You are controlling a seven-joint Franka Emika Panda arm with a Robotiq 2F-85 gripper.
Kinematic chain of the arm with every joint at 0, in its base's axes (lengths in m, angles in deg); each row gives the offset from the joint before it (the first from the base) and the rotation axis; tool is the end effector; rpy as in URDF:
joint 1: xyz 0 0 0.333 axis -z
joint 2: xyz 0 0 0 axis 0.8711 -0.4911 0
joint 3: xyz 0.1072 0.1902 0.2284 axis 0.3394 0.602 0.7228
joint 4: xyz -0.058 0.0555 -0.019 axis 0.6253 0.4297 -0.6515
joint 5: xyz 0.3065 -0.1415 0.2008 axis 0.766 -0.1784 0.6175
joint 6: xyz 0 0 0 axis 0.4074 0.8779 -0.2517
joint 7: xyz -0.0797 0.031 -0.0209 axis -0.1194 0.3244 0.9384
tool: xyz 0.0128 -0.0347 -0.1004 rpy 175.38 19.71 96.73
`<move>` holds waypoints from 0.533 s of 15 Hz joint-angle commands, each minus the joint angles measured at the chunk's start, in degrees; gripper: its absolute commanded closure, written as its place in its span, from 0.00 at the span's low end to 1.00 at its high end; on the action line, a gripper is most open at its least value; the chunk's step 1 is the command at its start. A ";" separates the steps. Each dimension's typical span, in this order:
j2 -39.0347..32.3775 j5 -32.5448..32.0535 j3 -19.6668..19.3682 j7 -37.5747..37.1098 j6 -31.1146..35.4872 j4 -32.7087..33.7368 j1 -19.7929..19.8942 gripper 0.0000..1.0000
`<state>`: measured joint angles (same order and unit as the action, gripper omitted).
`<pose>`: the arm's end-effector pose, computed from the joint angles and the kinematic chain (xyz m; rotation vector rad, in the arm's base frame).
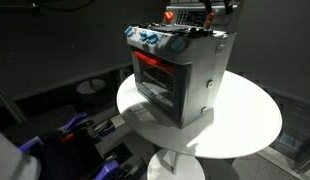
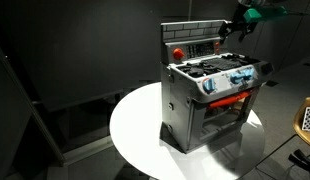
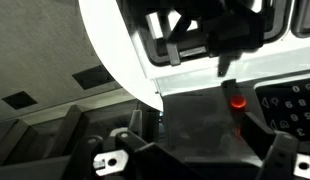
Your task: Push the top orange button on the right side of the stoves button display
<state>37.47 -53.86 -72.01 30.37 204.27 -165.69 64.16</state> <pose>0.6109 -0.0544 0.4576 2.8734 -0.5933 0.6004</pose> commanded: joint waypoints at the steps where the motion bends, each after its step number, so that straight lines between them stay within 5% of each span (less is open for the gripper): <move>1: -2.61 -0.29 -1.58 -1.04 -1.11 3.60 -1.66 0.00; 8: -4.80 0.63 -2.78 -0.16 -1.03 5.68 -2.57 0.00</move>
<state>34.55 -53.85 -73.72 30.33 204.15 -162.81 62.49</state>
